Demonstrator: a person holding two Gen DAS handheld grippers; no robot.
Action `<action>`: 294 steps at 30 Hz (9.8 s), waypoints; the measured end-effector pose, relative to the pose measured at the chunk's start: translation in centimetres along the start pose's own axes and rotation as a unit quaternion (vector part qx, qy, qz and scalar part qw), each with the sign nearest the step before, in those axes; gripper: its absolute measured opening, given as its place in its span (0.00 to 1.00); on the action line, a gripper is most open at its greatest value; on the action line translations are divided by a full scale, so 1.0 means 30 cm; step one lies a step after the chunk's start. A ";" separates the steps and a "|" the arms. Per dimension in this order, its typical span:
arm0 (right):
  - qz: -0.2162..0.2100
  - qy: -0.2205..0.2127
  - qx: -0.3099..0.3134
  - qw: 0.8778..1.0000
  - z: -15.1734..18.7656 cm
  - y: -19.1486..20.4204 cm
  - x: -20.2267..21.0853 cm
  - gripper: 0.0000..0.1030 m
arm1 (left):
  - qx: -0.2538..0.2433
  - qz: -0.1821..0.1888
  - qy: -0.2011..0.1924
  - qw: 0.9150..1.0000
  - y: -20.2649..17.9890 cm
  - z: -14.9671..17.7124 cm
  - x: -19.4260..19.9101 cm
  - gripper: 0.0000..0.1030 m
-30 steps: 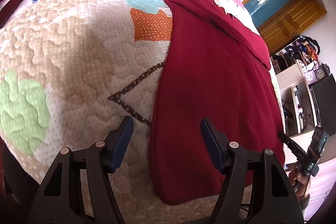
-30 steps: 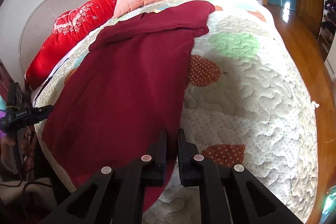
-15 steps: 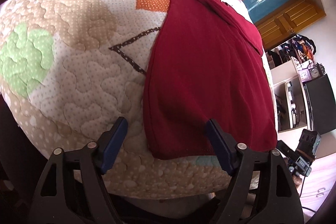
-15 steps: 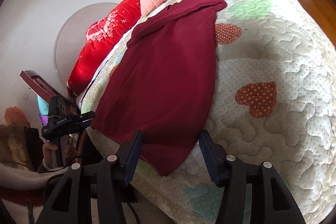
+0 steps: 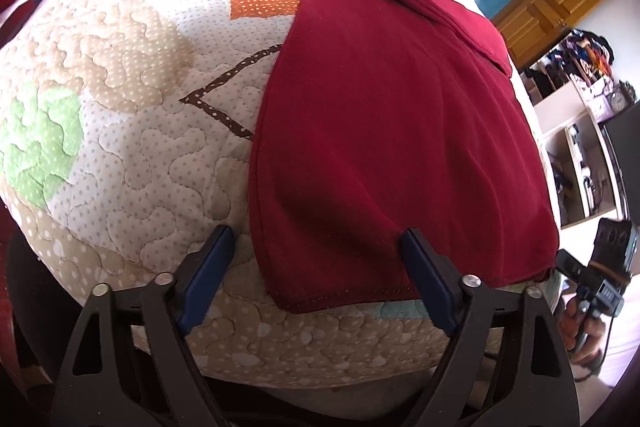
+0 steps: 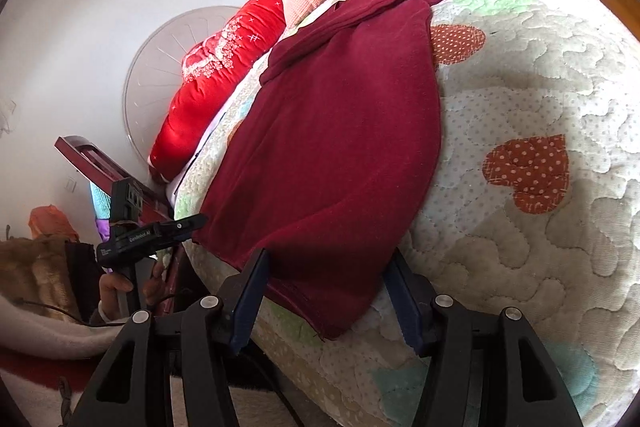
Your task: Fold small clothes
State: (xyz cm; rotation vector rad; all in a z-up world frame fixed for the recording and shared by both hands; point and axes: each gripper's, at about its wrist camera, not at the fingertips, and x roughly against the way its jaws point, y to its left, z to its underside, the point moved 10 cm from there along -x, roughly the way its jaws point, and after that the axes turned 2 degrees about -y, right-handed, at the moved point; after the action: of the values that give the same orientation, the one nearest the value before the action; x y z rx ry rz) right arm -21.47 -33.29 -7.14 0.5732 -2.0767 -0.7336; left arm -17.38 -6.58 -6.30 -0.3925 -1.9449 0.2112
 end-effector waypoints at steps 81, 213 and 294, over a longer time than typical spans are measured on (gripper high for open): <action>0.283 -0.092 0.112 0.948 -1.148 -0.205 -0.345 0.35 | -0.035 -0.094 -0.142 0.985 -0.065 -1.198 -0.370 0.69; 0.312 0.134 0.292 0.894 -1.054 0.264 -1.323 0.87 | 0.026 0.016 -0.128 0.991 0.045 -0.765 -0.308 0.81; 0.280 -0.060 0.070 0.956 -1.144 -0.324 -0.287 0.13 | -0.226 0.131 -0.077 0.962 -0.921 -0.695 -0.459 0.15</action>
State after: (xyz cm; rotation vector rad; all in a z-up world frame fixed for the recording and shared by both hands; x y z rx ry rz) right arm 12.94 -45.01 -2.18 -0.0041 -2.2618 -0.2966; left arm 1.85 -38.02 -0.87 -0.9618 -2.0864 -0.0402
